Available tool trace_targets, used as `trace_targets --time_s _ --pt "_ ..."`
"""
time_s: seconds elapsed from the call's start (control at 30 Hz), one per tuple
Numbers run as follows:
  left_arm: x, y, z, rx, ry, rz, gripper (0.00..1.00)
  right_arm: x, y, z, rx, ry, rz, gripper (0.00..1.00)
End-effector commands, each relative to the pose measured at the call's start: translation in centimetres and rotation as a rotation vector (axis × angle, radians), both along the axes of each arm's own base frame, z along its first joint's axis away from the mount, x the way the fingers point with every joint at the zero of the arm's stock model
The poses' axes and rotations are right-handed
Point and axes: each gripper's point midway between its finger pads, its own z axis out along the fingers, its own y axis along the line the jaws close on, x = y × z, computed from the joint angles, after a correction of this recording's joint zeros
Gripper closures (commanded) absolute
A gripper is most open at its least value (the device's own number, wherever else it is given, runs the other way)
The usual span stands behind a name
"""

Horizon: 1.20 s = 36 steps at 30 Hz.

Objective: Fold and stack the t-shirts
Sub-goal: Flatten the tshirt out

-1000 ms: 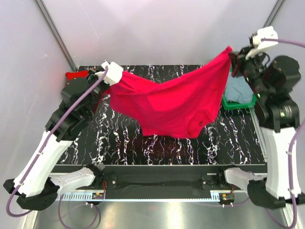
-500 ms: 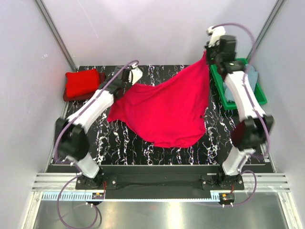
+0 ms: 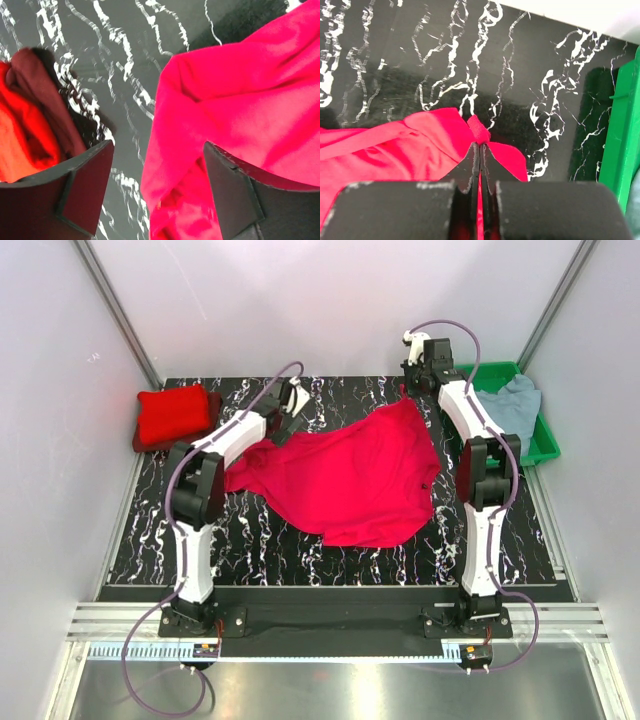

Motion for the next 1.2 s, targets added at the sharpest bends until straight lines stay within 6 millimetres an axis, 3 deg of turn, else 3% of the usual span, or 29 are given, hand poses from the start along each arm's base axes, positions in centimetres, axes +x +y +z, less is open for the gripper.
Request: trace_targets --time_s 0.0,0.03,0.1,0.23,0.37,0.47,0.77,1.17 --pt "-1.6 -0.5 7.5 -0.177 -0.084 0.047 0.2 -0.4 1.4 7.2 0.05 -0.141 0.031 1.0" --pt "-2.4 -0.4 7.5 -0.19 -0.069 0.057 0.19 -0.8 1.3 6.5 0.047 -0.125 0.03 1.0" --pt "-4.4 -0.4 7.2 -0.223 -0.016 0.067 0.17 -1.3 1.3 7.0 0.047 -0.131 0.036 1.0" --pt "-8.1 0.6 4.6 -0.215 0.107 0.089 0.16 -2.1 1.3 7.6 0.048 -0.126 0.046 1.0" --pt "-10.3 0.8 2.9 -0.269 0.209 0.115 0.2 -2.4 1.4 8.2 0.055 -0.135 0.05 1.0" --pt "-11.4 -0.4 1.4 -0.325 0.29 0.103 0.24 -2.5 1.4 8.4 0.054 -0.137 0.05 1.0" --pt "-9.9 -1.7 -1.5 -0.375 0.353 0.131 0.29 -2.9 1.3 8.6 0.046 -0.138 0.052 1.0" --pt "-7.6 -0.8 -1.5 -0.384 0.321 0.179 0.32 -3.1 1.2 8.0 0.041 -0.127 0.054 1.0"
